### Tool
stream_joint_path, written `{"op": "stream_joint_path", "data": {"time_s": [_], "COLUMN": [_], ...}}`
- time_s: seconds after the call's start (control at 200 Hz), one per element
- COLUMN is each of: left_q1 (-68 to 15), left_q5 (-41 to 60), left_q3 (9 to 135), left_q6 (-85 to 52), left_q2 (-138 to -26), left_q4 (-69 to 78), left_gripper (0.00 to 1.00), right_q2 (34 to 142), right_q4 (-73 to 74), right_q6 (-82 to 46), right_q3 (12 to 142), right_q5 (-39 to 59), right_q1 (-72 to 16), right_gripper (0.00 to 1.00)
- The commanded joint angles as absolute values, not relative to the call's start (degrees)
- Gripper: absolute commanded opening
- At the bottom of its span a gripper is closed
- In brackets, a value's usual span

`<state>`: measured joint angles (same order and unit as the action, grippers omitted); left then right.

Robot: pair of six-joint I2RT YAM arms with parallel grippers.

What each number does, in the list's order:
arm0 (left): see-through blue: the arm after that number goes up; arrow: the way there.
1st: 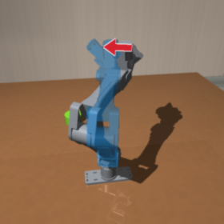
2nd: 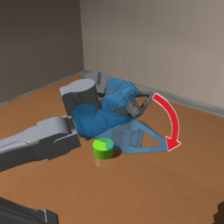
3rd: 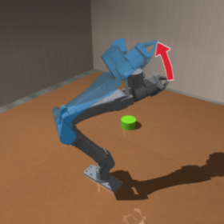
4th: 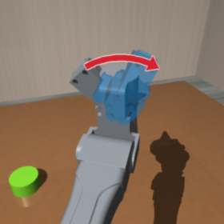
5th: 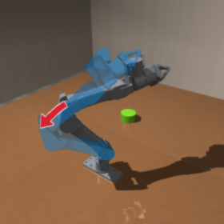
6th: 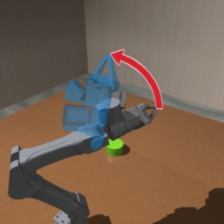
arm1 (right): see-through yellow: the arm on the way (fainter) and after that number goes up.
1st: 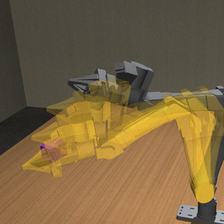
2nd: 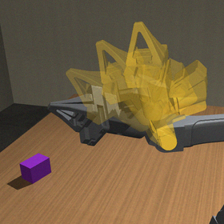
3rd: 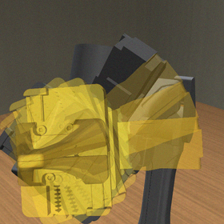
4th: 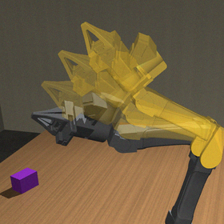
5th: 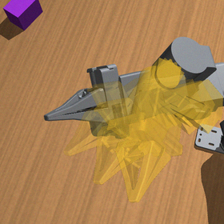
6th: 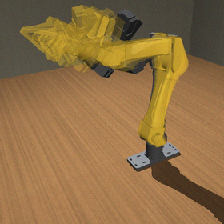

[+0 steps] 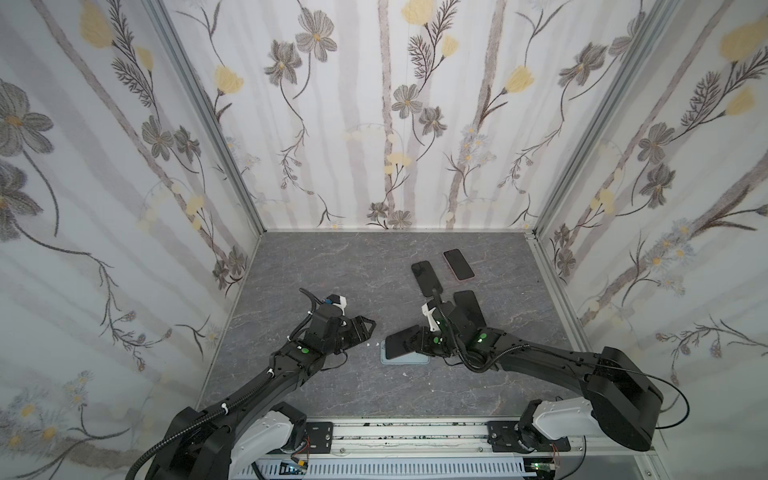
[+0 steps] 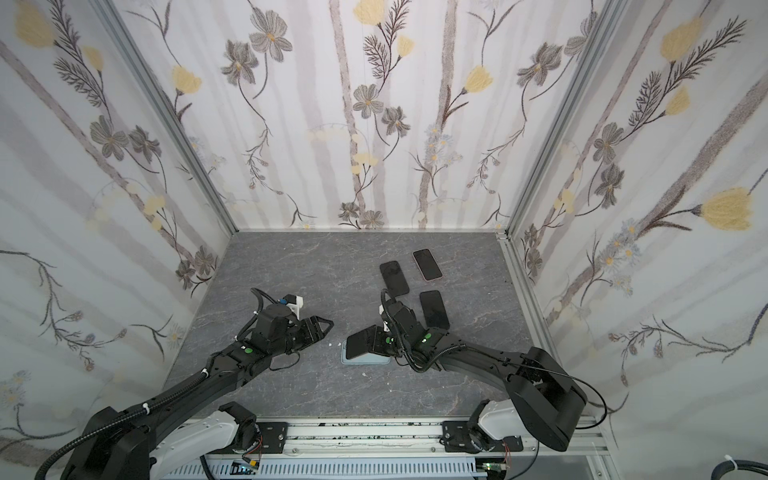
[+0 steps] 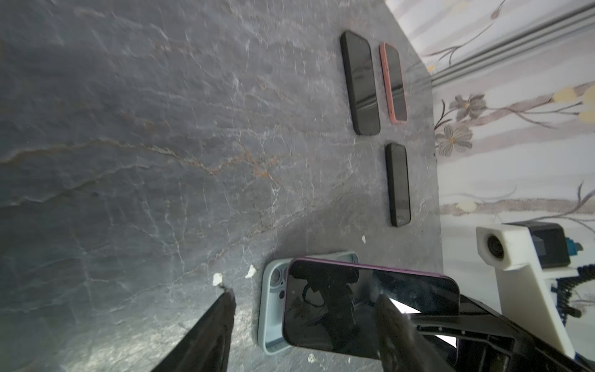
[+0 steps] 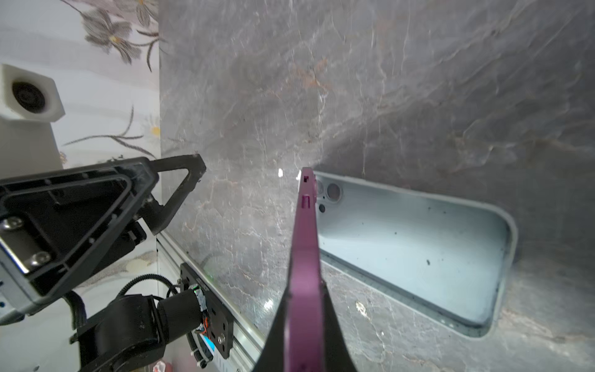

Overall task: Put the phone into the phone case
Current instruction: 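Lower the phone into the light blue case with the right gripper while left steadies case, then press the phone edges down into the case rim with both grippers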

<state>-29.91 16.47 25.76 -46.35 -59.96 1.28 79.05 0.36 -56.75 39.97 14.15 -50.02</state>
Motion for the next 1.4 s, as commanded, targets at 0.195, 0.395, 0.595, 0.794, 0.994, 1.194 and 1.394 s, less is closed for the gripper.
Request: {"op": "stream_joint_path", "data": {"time_s": [0.195,0.395,0.595,0.794,0.994,1.194,1.394], "left_q1": [-32.06,-33.79,-35.51,-35.94,-36.21,-36.21,-36.19], "left_q5": [19.82,20.71,20.78,21.78,22.62,18.32,12.14], "left_q3": [23.55,22.37,20.70,19.08,19.16,19.72,20.85], "left_q6": [-46.24,-47.65,-49.66,-51.41,-51.86,-50.52,-47.55], "left_q2": [-63.85,-69.11,-71.84,-73.98,-76.04,-73.86,-69.00], "left_q4": [4.67,9.37,14.89,18.47,19.03,14.31,7.86], "left_gripper": [0.66,0.62,0.55,0.53,0.54,0.54,0.54], "right_q2": [80.52,80.11,80.40,82.16,84.11,82.01,77.19], "right_q4": [10.62,11.07,13.95,17.82,16.97,5.64,-5.70], "right_q6": [-61.81,-63.43,-65.03,-66.07,-65.30,-61.83,-60.14], "right_q3": [36.59,34.02,30.82,28.25,29.55,33.42,34.37], "right_q5": [13.64,12.24,12.61,13.79,14.53,12.05,9.60], "right_q1": [-51.33,-51.24,-50.76,-50.29,-50.19,-50.28,-50.36], "right_gripper": [0.03,0.08,0.15,0.20,0.35,0.52,0.62]}}
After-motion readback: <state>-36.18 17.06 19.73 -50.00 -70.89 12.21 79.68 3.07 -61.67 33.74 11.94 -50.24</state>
